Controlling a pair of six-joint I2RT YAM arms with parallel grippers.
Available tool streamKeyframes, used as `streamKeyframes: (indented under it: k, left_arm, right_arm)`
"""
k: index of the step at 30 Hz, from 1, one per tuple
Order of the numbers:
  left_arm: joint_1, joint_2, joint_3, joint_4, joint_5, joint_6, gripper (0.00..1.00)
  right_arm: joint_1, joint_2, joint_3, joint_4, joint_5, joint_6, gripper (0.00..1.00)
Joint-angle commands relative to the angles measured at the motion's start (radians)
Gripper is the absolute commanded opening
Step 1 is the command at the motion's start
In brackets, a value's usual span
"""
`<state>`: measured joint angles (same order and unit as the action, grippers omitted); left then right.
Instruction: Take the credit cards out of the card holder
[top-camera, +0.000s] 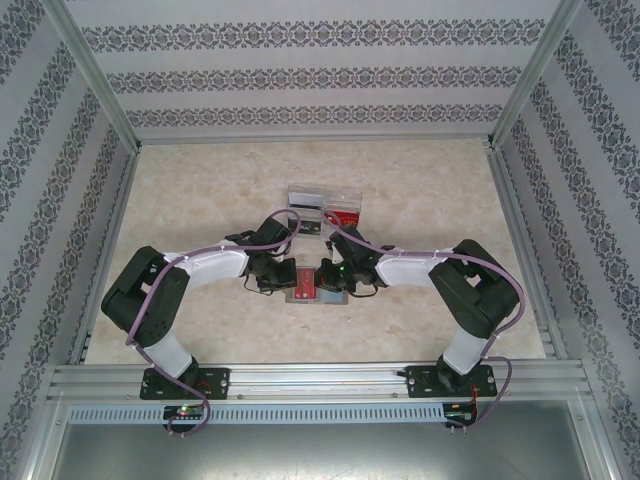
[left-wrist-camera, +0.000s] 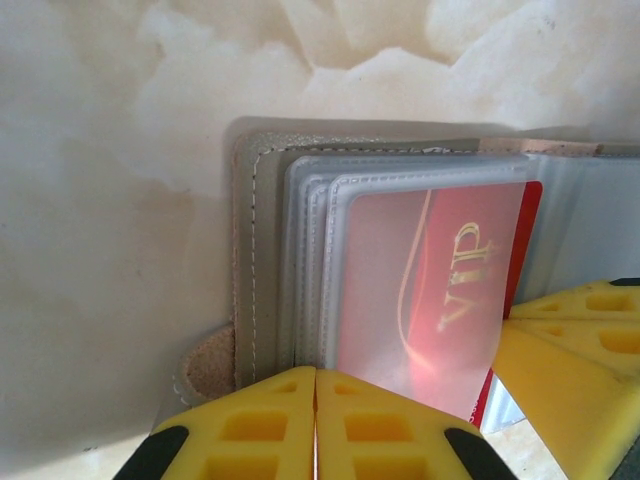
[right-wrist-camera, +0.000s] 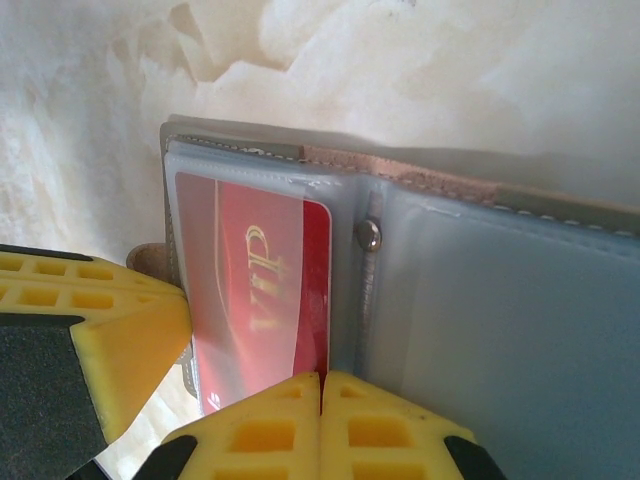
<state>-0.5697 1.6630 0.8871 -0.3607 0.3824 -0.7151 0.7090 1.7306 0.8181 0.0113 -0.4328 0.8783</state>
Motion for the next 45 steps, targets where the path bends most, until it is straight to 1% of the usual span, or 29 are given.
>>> streamKeyframes:
  k: [1, 4, 5, 6, 13, 15, 18, 26, 28, 32, 45]
  left_arm:
    - [-0.022, 0.017, -0.011, -0.031, -0.038, 0.001, 0.07]
    - [-0.023, 0.019, -0.010, -0.046, -0.055, 0.002, 0.04]
    - [-0.022, 0.020, -0.011, -0.048, -0.057, 0.003, 0.01]
    - [-0.023, 0.020, -0.012, -0.049, -0.058, 0.002, 0.00]
    - [-0.022, 0.020, -0.015, -0.044, -0.055, -0.003, 0.00]
    - [-0.022, 0.020, -0.014, -0.043, -0.053, -0.003, 0.00]
    - [-0.022, 0.021, -0.013, -0.043, -0.046, -0.001, 0.00]
    - [-0.023, 0.021, -0.014, -0.038, -0.039, 0.001, 0.00]
    - [-0.022, 0.021, -0.012, -0.040, -0.039, 0.002, 0.00]
    - [-0.022, 0.020, -0.010, -0.045, -0.042, 0.002, 0.00]
    - [-0.021, 0.027, -0.001, -0.064, -0.049, 0.020, 0.00]
  right_arm:
    - [-0.012, -0.025, -0.016, -0.003, -0.001, -0.030, 0.00]
    - [-0.031, -0.044, -0.037, -0.011, -0.008, -0.040, 0.00]
    - [-0.036, -0.048, -0.041, -0.016, -0.009, -0.044, 0.00]
    - [-0.041, -0.053, -0.046, -0.019, -0.013, -0.048, 0.00]
    - [-0.054, -0.061, -0.061, -0.008, -0.030, -0.055, 0.00]
    - [-0.053, -0.051, -0.065, 0.023, -0.045, -0.047, 0.21]
    - [-0.047, -0.029, -0.050, 0.043, -0.051, -0.038, 0.23]
    - [-0.038, 0.015, -0.027, 0.051, -0.050, -0.033, 0.22]
    - [-0.038, 0.020, -0.026, 0.052, -0.049, -0.033, 0.20]
    - [-0.040, 0.009, -0.035, 0.043, -0.041, -0.038, 0.08]
    - [-0.111, -0.092, -0.134, 0.001, -0.046, -0.094, 0.06]
